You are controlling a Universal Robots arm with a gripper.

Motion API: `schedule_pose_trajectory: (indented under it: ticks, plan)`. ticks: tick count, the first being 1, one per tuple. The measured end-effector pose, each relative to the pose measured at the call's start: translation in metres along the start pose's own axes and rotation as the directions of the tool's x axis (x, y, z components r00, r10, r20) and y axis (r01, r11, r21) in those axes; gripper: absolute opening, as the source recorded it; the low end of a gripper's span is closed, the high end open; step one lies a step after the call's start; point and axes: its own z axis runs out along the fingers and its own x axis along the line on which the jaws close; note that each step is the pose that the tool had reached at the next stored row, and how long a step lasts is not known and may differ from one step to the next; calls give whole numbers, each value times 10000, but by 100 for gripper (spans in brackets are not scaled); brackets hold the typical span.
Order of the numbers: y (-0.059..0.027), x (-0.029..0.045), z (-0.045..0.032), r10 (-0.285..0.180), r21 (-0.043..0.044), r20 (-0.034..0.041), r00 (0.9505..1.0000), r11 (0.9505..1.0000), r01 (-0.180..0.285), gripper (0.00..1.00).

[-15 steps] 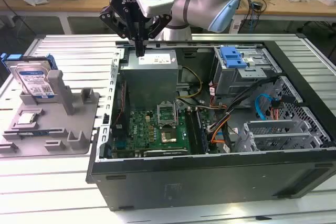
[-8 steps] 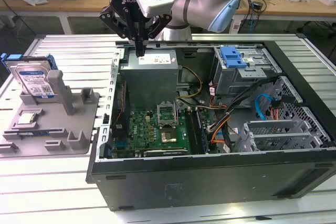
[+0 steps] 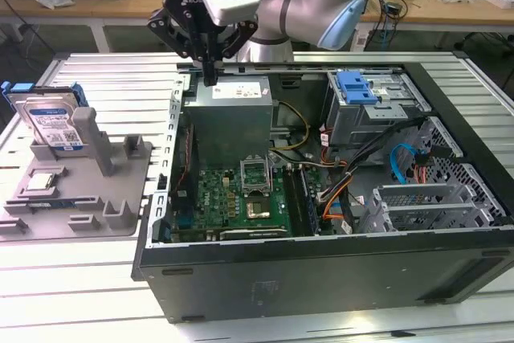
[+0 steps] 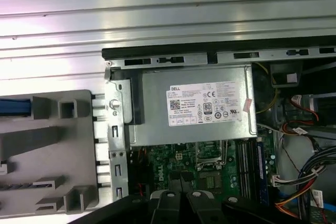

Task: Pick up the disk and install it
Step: 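Reach for the disk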

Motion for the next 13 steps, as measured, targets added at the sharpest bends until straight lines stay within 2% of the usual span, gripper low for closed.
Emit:
schedule_pose_trajectory:
  ticks: [1, 2, 13]
  plan:
    - [22, 52, -1, -3, 0, 0, 10000, 10000, 3, 11]
    - [61, 156, -2, -2, 1, 0, 10000, 10000, 2, 11]
    - [224, 621, -2, 1, 0, 1, 10000, 10000, -1, 11]
